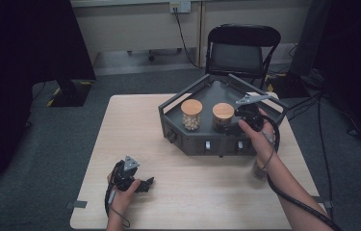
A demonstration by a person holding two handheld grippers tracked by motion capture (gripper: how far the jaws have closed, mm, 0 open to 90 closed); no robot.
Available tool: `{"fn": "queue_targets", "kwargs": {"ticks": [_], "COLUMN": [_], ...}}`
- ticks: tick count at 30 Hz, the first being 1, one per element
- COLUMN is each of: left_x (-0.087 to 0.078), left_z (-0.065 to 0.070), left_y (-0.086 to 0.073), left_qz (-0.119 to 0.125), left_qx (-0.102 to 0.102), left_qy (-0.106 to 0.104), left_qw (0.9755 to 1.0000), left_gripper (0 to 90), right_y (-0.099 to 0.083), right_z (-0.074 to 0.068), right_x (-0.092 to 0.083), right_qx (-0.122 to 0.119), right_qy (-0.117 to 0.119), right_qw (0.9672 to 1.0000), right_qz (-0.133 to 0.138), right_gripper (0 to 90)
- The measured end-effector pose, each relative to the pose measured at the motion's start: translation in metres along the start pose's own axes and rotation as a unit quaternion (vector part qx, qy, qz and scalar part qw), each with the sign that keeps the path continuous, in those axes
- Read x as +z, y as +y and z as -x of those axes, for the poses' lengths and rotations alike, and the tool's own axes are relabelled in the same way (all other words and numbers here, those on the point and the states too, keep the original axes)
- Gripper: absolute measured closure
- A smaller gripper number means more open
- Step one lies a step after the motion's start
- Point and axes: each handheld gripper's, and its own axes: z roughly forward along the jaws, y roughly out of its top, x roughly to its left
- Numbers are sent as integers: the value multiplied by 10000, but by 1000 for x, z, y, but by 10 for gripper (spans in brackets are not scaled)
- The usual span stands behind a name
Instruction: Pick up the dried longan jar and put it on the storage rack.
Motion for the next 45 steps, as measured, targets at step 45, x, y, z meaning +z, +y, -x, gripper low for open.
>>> {"fn": "queue_targets", "kwargs": {"ticks": [45], "left_x": [0], "left_z": [0], "left_y": [0], "left_qz": [1], "left_qx": [-3], "left_qy": [-1], "left_qw": [10000], "left_gripper": [5], "right_y": [-58], "right_z": [-14], "right_x": [-54], "right_qx": [-29], "right_qy": [-151], "right_qw": [9995], "right_qz": [284], "right_gripper": [18]}}
